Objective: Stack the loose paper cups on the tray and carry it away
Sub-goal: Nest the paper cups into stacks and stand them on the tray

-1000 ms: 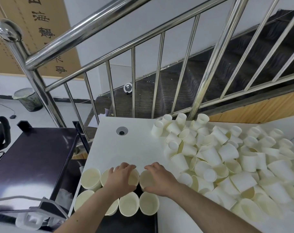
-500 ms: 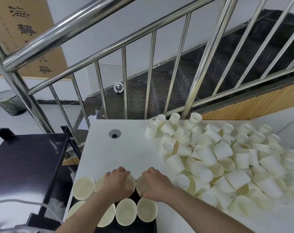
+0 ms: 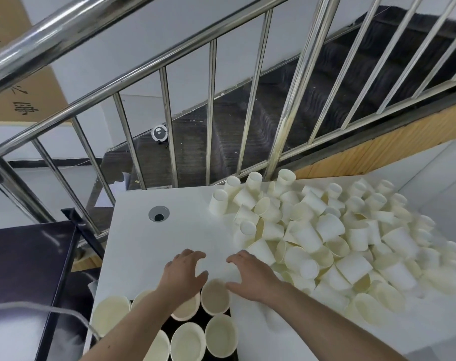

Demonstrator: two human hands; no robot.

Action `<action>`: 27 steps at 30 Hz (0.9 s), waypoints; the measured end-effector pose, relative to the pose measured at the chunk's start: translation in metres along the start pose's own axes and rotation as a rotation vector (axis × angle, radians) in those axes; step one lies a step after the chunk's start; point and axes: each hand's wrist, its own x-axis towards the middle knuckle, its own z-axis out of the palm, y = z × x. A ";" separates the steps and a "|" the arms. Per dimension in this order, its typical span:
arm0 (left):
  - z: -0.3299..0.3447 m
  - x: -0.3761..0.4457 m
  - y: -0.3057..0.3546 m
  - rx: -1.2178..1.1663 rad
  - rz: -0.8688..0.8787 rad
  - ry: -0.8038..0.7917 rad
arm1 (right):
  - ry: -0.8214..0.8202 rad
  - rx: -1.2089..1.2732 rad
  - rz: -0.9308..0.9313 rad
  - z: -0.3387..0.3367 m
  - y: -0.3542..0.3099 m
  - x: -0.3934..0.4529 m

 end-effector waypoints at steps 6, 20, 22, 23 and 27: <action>0.009 0.019 0.020 -0.081 -0.018 0.039 | 0.079 -0.013 0.083 -0.025 0.040 0.013; 0.022 0.036 0.030 -0.156 -0.081 0.092 | 0.084 -0.109 0.107 -0.043 0.065 0.096; 0.022 0.037 0.027 -0.166 -0.102 0.096 | 0.069 -0.134 0.105 -0.039 0.064 0.104; 0.022 0.036 0.026 -0.170 -0.108 0.096 | 0.063 -0.137 0.108 -0.036 0.065 0.106; 0.024 0.038 0.023 -0.184 -0.130 0.098 | 0.063 -0.116 0.105 -0.029 0.069 0.109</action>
